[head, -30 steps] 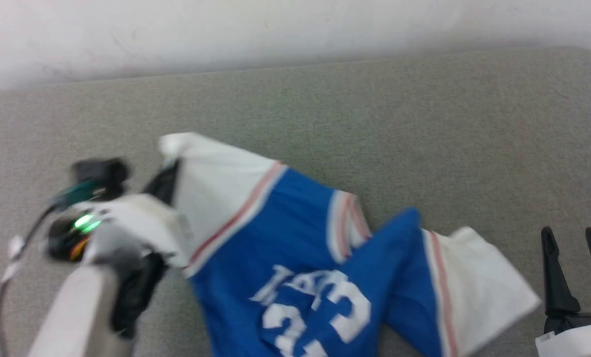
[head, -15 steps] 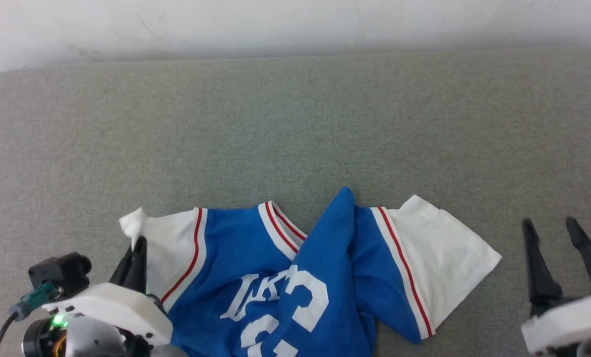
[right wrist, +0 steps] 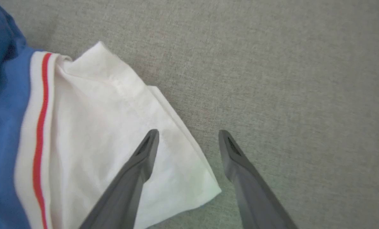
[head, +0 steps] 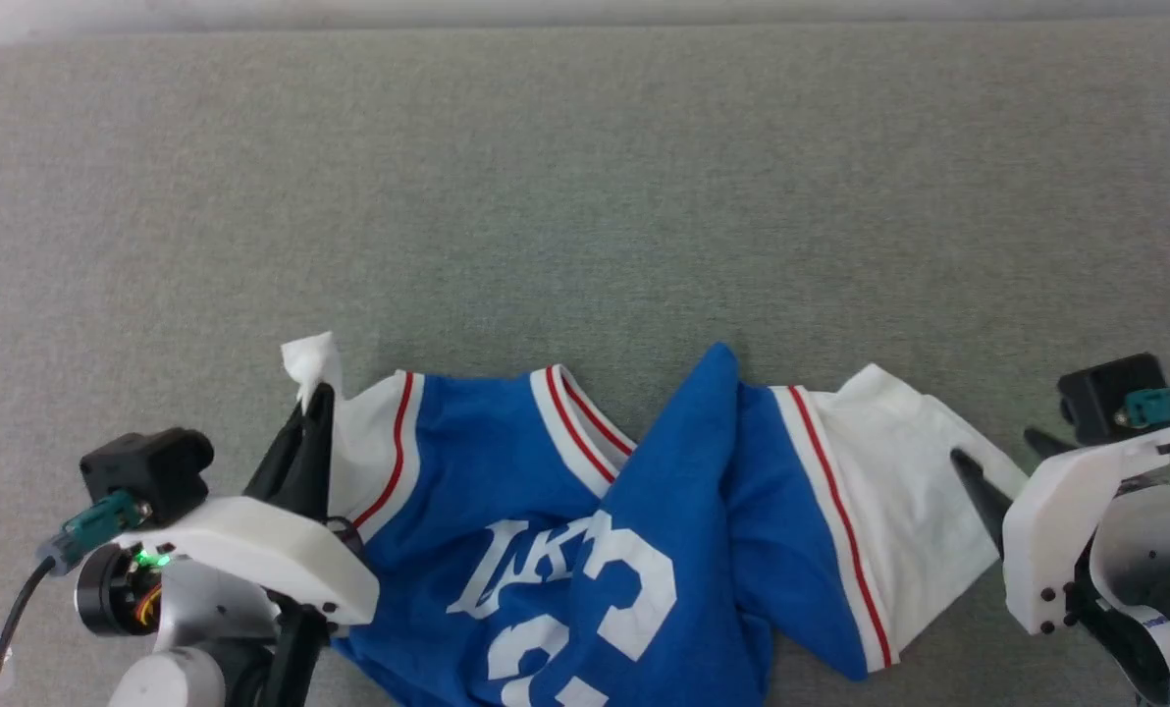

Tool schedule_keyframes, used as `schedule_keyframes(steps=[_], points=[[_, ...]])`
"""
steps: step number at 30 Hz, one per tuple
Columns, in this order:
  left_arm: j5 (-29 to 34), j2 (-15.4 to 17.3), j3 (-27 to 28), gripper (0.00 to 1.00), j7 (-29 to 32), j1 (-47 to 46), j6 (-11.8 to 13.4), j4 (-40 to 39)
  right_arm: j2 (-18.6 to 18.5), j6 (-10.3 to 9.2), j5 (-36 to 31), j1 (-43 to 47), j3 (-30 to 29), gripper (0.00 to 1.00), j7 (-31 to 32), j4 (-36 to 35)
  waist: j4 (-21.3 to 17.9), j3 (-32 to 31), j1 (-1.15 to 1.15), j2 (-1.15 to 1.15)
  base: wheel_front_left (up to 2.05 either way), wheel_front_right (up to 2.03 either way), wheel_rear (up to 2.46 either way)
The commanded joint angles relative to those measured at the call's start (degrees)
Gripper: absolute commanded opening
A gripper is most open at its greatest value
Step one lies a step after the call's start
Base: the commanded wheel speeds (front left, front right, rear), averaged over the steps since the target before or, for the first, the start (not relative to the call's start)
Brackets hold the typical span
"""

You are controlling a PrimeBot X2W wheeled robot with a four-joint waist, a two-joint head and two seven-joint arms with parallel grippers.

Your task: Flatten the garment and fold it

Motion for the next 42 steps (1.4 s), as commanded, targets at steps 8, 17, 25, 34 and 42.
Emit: schedule_keyframes(steps=[8, 17, 25, 34, 42], points=[[0.44, -0.28, -1.02, 0.0, 0.32, -1.55, -0.49, 0.52, -3.21, -0.04, 5.32, -1.91, 2.67, 1.0, 6.03, 3.27, 3.26, 2.87, -0.01, -0.01, 0.0, 0.0, 0.0], [-0.4, -0.61, -1.51, 0.0, 0.2, -1.93, -0.9, 1.25, 0.02, -0.04, 5.49, -2.54, 0.39, 0.0, 2.38, 5.21, 2.65, -0.95, -0.01, -0.01, 0.0, 0.0, 0.0], [-2.57, -0.5, -0.35, 0.0, 0.36, -6.88, -2.16, -0.3, 6.18, -0.04, 5.27, -7.38, -4.56, 0.0, -7.73, 2.32, -0.26, -12.24, -0.01, -0.01, 0.0, 0.0, 0.0], [-0.73, 2.83, -0.37, 0.0, 4.05, -28.22, -4.72, 3.81, 3.66, -0.04, 3.35, -24.14, -2.7, 0.0, -10.13, 3.45, -3.15, -19.01, -0.01, -0.01, 0.0, 0.0, 0.0], [2.03, 2.87, -4.27, 0.0, 7.26, -51.06, -7.94, 23.89, 2.04, -0.04, 0.62, -45.28, 2.05, 0.0, -12.21, 17.11, -6.27, -20.62, -0.01, -0.01, 0.0, 0.0, 0.0]])
